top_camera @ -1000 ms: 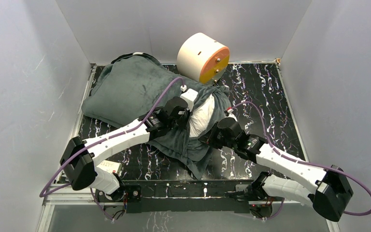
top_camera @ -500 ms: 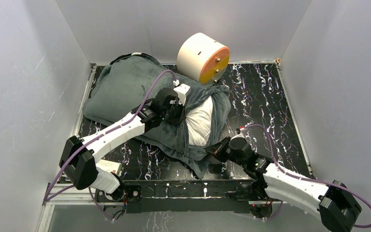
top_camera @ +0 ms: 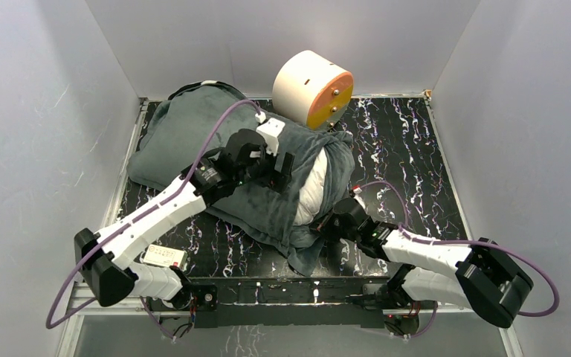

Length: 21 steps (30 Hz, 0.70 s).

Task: Remove the pillowcase from the pillow
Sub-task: Remove the pillow from the pillowcase.

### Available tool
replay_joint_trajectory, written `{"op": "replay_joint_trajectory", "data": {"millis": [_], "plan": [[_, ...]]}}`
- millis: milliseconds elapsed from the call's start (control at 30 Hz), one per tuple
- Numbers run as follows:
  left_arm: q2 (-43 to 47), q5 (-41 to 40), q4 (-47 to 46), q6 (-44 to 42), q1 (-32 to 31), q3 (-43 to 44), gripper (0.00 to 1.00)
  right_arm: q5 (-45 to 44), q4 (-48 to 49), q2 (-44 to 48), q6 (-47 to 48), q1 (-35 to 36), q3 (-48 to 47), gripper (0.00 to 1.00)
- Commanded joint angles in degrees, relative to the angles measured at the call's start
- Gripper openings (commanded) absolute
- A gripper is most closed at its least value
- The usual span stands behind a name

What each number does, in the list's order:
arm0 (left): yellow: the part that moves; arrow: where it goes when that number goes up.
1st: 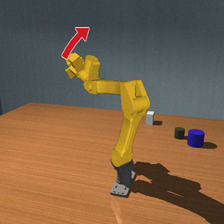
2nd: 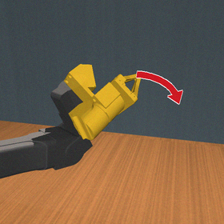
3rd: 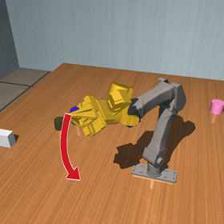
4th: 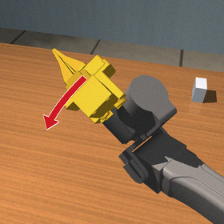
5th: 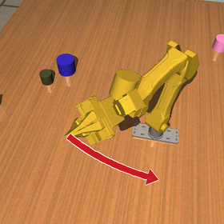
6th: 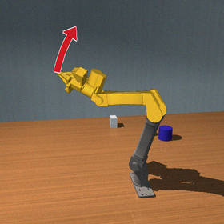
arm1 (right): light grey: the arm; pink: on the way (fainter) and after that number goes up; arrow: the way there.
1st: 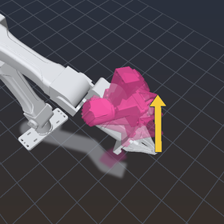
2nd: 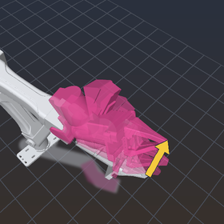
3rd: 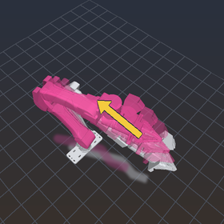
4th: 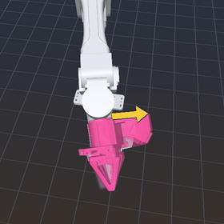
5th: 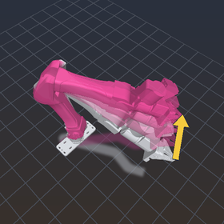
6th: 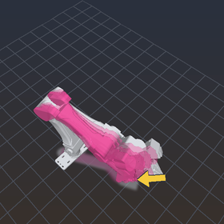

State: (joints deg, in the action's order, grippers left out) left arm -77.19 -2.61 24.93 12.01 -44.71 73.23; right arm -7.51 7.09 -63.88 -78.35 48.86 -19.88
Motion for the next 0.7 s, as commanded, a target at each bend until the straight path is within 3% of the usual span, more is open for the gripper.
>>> {"op": "replay_joint_trajectory", "data": {"millis": [0, 367, 433, 500, 567, 667], "plan": [[2.19, -9.98, 6.22, 1.98, -8.67, 1.54, 0.88, -1.55, -7.58, -3.50, 3.27, 0.05, 0.19, 0.00], [-3.62, -22.05, 6.58, 16.64, -16.98, -8.12, 0.97, -1.73, -8.06, 1.12, 3.63, 0.03, 0.23, 0.00], [-6.15, -26.86, 4.18, 16.84, -16.92, -9.36, 0.92, -1.72, -8.65, 2.56, 3.72, 0.02, 0.15, 0.00], [-10.00, -34.10, 5.36, 16.53, -16.83, -7.69, 0.75, -3.09, -12.07, 4.40, 4.34, 0.05, -0.77, 0.00], [-13.21, -39.03, 9.73, 17.82, -16.04, -5.42, 0.49, -6.37, -17.68, 6.47, 4.93, -0.07, -1.45, 0.00], [-10.79, -38.53, 10.24, 16.13, -11.93, -5.58, 0.11, -10.20, -23.65, 9.71, 4.87, -0.76, 0.40, 0.00]]}}
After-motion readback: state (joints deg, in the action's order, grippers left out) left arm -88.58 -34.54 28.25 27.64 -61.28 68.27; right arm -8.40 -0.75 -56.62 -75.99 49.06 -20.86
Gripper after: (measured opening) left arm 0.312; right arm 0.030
